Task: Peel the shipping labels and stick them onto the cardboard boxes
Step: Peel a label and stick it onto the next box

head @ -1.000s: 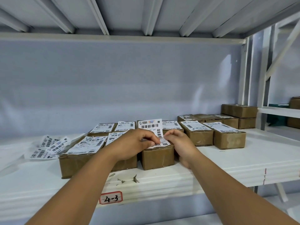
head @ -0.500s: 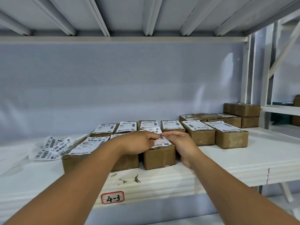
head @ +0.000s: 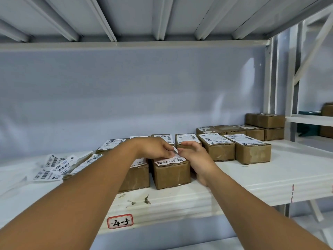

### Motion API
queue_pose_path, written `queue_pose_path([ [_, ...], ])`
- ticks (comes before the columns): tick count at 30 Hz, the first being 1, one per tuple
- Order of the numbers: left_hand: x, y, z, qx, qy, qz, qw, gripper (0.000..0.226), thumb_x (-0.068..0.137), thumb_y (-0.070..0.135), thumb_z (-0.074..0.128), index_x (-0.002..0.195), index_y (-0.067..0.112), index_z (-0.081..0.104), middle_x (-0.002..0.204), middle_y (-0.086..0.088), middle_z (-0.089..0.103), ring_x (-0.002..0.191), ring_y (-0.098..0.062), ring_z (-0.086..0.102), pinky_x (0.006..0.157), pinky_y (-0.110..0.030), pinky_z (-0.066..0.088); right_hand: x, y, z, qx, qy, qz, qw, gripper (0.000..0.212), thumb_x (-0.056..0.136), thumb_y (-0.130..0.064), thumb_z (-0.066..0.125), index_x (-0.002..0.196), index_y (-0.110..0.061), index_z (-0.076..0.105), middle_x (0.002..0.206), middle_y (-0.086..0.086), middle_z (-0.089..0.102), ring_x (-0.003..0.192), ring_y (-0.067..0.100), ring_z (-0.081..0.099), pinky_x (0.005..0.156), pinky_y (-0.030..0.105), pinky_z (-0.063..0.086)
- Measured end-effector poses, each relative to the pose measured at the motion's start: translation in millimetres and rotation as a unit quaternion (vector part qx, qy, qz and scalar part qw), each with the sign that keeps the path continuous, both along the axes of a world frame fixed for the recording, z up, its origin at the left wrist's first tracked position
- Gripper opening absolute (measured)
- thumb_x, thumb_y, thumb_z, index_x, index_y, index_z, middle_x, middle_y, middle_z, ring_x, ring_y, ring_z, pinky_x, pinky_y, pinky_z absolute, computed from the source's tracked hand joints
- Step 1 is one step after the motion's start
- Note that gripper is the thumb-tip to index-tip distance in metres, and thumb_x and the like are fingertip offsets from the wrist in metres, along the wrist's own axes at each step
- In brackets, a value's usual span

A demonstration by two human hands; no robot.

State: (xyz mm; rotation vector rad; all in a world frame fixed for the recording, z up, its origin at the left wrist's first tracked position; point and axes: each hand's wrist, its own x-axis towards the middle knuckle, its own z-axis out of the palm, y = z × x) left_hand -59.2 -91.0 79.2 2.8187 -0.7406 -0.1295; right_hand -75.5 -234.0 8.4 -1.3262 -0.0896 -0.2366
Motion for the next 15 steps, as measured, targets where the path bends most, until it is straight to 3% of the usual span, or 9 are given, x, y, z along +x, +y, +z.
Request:
queue_pose_path([
  [7, 11, -19, -13, 0.054, -0.024, -0.001, 0.998, 0.039, 0.102, 0.034, 0.027, 0.126, 0.017, 0.053, 0.135, -0.003, 0.051, 0.124, -0.02, 0.045, 0.101, -0.029, 0.033, 5, -1, -2, -0.016, -0.005, -0.01, 1.0, 0.018, 0.088, 0.002, 0.058, 0.094, -0.015, 0.061, 0.083, 0.003, 0.065, 0.067, 0.011, 0.059, 0.056, 0.018, 0.046],
  [10, 17, -27, -21, 0.032, -0.029, 0.005, 0.999, 0.043, 0.1, 0.031, 0.021, 0.131, 0.016, 0.048, 0.139, -0.008, 0.047, 0.123, -0.022, 0.045, 0.104, -0.034, 0.034, 7, -1, -2, -0.029, -0.002, -0.011, 1.0, 0.019, 0.09, 0.001, 0.053, 0.091, -0.015, 0.062, 0.08, 0.004, 0.066, 0.066, 0.012, 0.06, 0.056, 0.019, 0.046],
  [13, 26, -28, -31, 0.024, -0.049, 0.011, 0.998, 0.05, 0.095, 0.046, 0.02, 0.131, 0.023, 0.045, 0.139, -0.012, 0.045, 0.125, -0.026, 0.043, 0.104, -0.041, 0.033, 10, -1, -4, -0.051, 0.001, -0.033, 0.998, 0.025, 0.09, 0.002, 0.048, 0.082, -0.016, 0.063, 0.078, 0.003, 0.065, 0.067, 0.013, 0.058, 0.057, 0.02, 0.044],
  [15, 31, -26, -34, 0.041, -0.042, 0.022, 0.998, 0.064, 0.086, 0.061, 0.018, 0.14, 0.03, 0.032, 0.149, -0.011, 0.031, 0.138, -0.028, 0.027, 0.111, -0.048, 0.024, 10, -1, -5, -0.074, -0.005, -0.042, 0.996, 0.026, 0.09, 0.004, 0.047, 0.081, -0.015, 0.064, 0.078, 0.003, 0.065, 0.067, 0.012, 0.058, 0.054, 0.017, 0.043],
])
